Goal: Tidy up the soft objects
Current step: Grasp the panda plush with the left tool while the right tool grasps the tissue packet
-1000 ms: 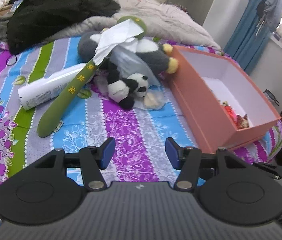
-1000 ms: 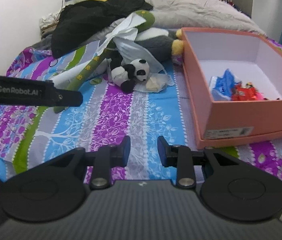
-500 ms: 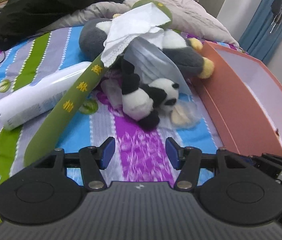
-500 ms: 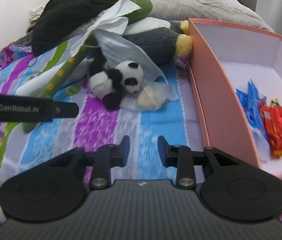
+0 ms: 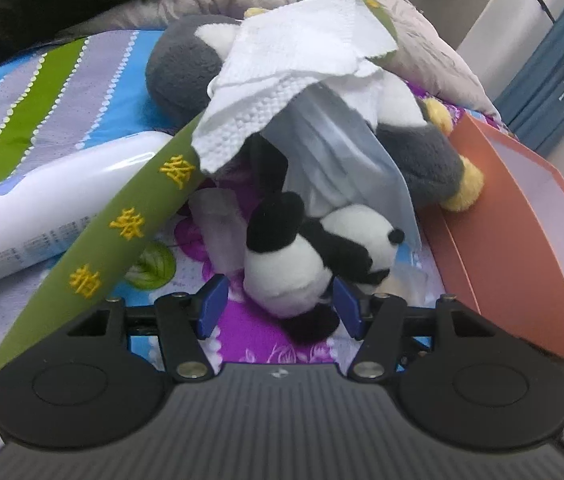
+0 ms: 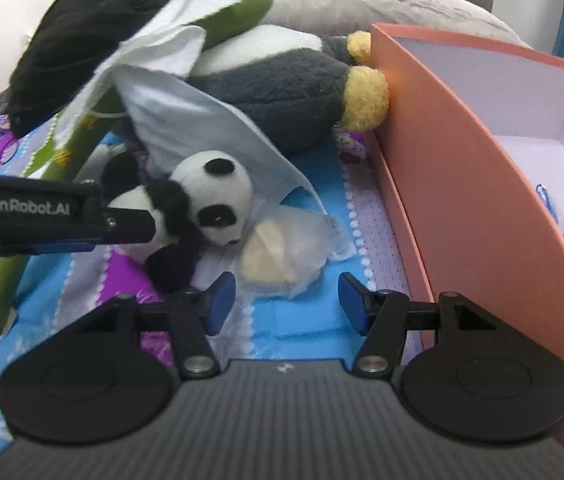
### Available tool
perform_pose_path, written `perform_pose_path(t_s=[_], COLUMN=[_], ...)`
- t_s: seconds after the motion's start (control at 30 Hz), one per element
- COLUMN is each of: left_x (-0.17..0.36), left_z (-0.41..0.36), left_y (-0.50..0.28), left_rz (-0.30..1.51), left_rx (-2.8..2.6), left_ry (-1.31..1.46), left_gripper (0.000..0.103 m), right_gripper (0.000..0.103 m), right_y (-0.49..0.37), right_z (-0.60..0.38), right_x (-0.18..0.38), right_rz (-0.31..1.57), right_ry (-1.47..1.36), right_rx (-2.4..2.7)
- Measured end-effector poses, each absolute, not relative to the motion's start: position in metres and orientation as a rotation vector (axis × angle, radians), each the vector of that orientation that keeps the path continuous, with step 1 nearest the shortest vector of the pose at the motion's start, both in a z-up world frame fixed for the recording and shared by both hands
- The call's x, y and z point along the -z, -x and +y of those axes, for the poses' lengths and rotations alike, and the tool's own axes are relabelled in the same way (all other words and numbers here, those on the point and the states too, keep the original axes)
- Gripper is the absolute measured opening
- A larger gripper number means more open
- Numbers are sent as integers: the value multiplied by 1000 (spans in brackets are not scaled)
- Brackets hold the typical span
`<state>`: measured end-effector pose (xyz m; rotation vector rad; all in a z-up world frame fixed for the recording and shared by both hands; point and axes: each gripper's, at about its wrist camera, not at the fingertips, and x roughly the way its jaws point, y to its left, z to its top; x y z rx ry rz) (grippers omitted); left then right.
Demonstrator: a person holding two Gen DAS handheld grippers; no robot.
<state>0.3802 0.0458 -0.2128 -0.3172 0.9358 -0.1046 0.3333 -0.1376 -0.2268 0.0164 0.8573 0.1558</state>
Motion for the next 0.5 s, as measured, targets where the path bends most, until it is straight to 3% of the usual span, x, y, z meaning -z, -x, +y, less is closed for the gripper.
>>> perform_pose_path(t_s=[0.07,0.23,0.3,0.5], left_x=[217,222,221,213], left_z=[44,45,46,45], left_y=[-386,-393,-393,-381], left_rz=[941,940,942,947], left_rx=[91,94,107,105], left_ry=[322,364,378,364], left_gripper=[64,62,46,38], right_gripper=[58,32,18,12], right_y=[-340,-349,-347,-334], right_z=[-139,-140,-141,-145], right_x=[230,236,236,231], right_rz=[868,901,900,901], right_ry=[-35,-57,-49,-48], right_rx=[-163,-171,-167,-186])
